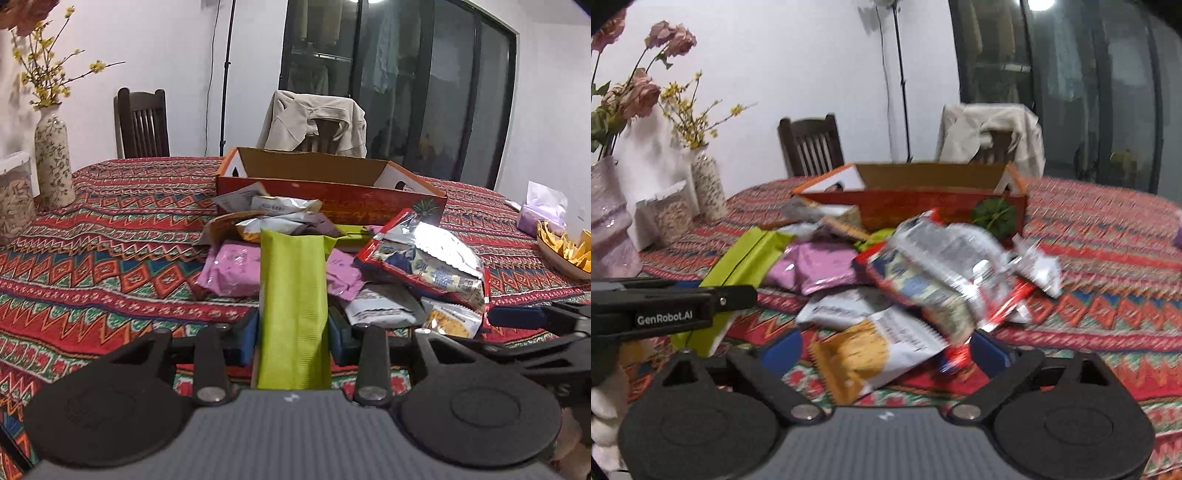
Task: Organize snacks
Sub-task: 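Grasp the lime-green bar with the left tool while the right tool grasps the cracker packet, then carry both snacks over the cardboard box and open both tools to drop them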
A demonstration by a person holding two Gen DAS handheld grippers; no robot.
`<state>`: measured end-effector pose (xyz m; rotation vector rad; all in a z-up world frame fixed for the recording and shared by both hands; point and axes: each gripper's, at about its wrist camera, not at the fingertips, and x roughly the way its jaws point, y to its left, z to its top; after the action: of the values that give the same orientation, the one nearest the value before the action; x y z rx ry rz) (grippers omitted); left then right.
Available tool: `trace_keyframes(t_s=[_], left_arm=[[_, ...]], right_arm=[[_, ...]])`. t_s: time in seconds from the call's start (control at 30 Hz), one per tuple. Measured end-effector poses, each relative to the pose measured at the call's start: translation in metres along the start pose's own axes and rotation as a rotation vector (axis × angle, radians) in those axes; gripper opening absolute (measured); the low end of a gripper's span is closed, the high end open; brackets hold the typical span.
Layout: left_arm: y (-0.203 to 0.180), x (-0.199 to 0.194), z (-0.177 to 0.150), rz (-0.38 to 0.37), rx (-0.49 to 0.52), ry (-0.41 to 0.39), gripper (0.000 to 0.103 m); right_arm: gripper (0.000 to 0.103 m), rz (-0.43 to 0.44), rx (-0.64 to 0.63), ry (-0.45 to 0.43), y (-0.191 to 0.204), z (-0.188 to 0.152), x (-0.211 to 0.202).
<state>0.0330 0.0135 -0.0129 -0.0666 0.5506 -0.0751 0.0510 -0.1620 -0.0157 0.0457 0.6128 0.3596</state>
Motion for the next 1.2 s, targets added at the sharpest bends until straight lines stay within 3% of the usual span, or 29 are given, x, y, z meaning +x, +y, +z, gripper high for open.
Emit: trace_keyframes(t_s=[0.27,0.33,0.37,0.47,0.63,0.83,1.2], left_arm=[[0.018,-0.005,-0.006,-0.01,-0.019,-0.008,0.039],[0.02,-0.006,-0.007,-0.013,-0.021,-0.009,0.039],[0.022,-0.007,-0.007,-0.014,-0.024,-0.01,0.039],[0.024,-0.008,-0.006,-0.019,-0.03,-0.014,0.039],[0.023,-0.011,-0.002,-0.024,-0.026,-0.023,0.039],[0.019,-0.016,0.012,-0.031,-0.015,-0.055,0.039],[0.005,0.0,0.09,-0.037,0.013,-0.145,0.039]], right_arm=[[0.09,-0.082,-0.002,0.038,0.02,0.005,0.032],[0.081,-0.1,-0.017,0.047,0.025,0.004,0.038],[0.068,-0.1,-0.022,0.059,0.026,0.002,0.041],[0.05,-0.107,-0.054,0.059,0.031,-0.002,0.04],[0.046,-0.082,-0.057,0.044,0.03,-0.002,0.029],[0.044,-0.058,-0.085,-0.05,0.031,0.014,0.003],[0.044,-0.081,-0.087,-0.168,0.009,0.083,-0.002]])
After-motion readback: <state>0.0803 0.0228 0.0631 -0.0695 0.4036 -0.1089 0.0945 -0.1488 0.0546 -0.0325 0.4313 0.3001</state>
